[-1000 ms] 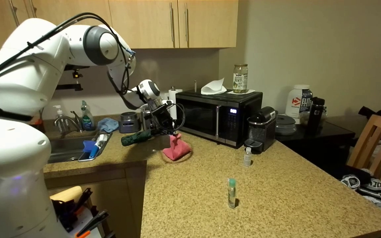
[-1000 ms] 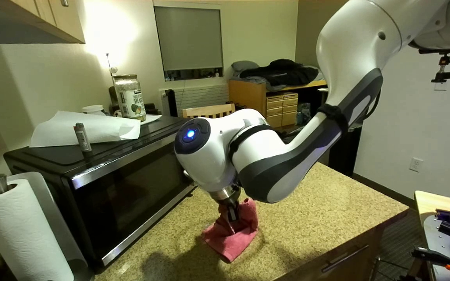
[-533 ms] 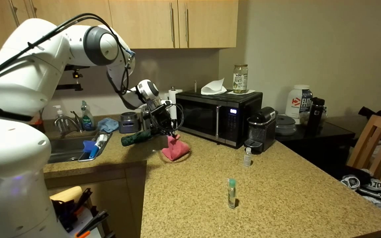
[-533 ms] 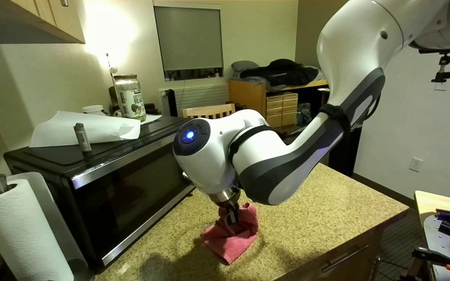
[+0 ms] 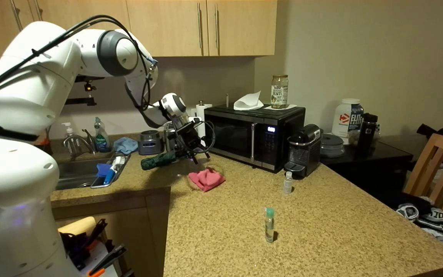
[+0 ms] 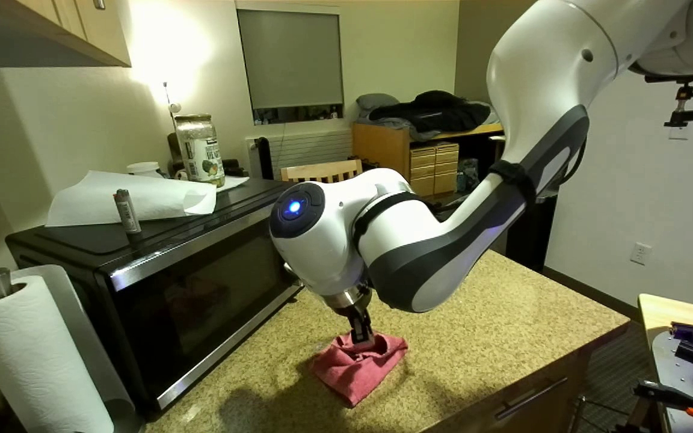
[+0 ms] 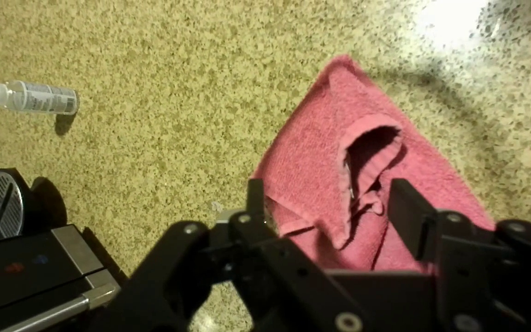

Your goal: Fold the pink towel in half from right to left

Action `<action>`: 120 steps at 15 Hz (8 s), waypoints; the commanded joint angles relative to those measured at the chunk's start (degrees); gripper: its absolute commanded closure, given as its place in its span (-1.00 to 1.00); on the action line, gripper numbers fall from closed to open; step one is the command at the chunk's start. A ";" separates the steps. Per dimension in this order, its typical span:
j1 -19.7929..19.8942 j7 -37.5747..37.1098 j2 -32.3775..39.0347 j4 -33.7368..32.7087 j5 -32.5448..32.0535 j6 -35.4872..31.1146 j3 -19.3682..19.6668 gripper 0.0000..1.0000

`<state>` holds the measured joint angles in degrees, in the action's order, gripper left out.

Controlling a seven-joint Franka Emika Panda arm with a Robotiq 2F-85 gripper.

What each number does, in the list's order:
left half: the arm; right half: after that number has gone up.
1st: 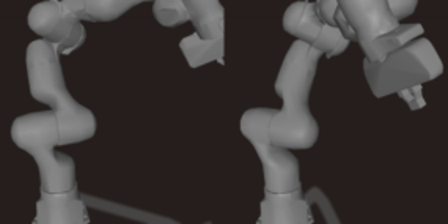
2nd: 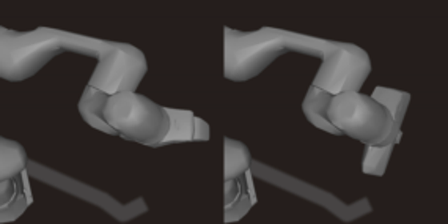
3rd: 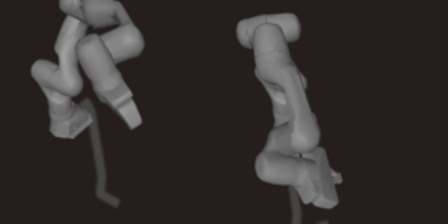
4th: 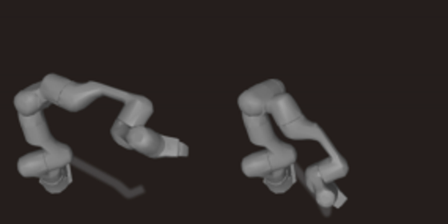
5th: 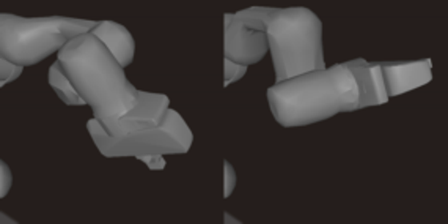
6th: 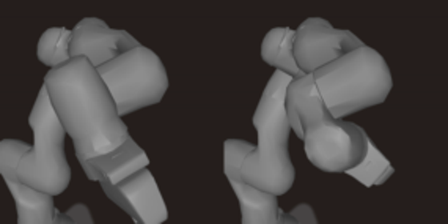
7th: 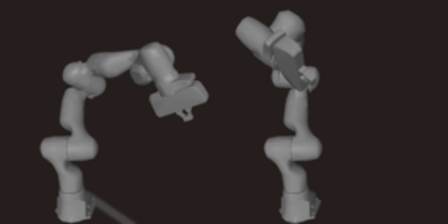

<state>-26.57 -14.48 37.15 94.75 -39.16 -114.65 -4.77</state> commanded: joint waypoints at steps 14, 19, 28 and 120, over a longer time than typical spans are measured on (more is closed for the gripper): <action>22.76 12.07 -12.48 8.12 38.03 0.24 -0.44 -1.00; 27.50 22.53 -13.62 8.50 50.84 -0.16 -1.76 -1.00; 28.12 33.09 -13.08 9.94 56.23 1.95 -2.88 -1.00; 19.02 20.38 1.30 4.99 43.54 -8.54 -3.78 -0.33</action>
<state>-7.70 5.51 38.98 98.66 4.42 -122.30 -8.43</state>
